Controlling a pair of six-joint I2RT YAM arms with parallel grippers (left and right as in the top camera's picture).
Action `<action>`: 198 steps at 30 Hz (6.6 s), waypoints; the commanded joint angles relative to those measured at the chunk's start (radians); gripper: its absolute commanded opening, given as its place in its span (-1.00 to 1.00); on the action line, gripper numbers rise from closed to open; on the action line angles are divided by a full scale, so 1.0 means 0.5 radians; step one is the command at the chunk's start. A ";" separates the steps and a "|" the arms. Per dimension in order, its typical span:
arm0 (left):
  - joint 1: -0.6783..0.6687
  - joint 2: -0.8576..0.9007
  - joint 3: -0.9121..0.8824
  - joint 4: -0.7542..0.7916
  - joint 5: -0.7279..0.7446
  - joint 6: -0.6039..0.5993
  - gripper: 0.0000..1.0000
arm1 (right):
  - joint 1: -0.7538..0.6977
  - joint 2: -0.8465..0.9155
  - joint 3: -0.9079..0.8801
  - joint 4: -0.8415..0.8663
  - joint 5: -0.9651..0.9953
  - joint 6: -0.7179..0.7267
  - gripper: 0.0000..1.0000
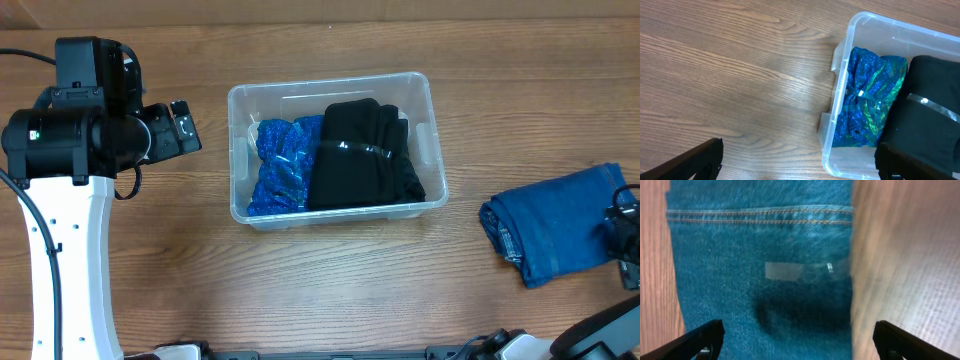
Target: Pack container
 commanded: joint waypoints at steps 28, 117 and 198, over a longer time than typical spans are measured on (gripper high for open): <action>0.009 -0.005 0.028 -0.021 -0.028 0.056 1.00 | 0.181 -0.185 0.235 0.166 -1.616 -0.299 -0.47; 0.009 -0.005 0.028 -0.027 0.039 0.078 1.00 | 2.771 0.309 0.374 0.102 0.562 0.677 1.00; -0.008 -1.508 -1.412 0.249 0.046 0.233 1.00 | 2.040 -2.131 -0.497 0.581 0.098 -0.745 1.00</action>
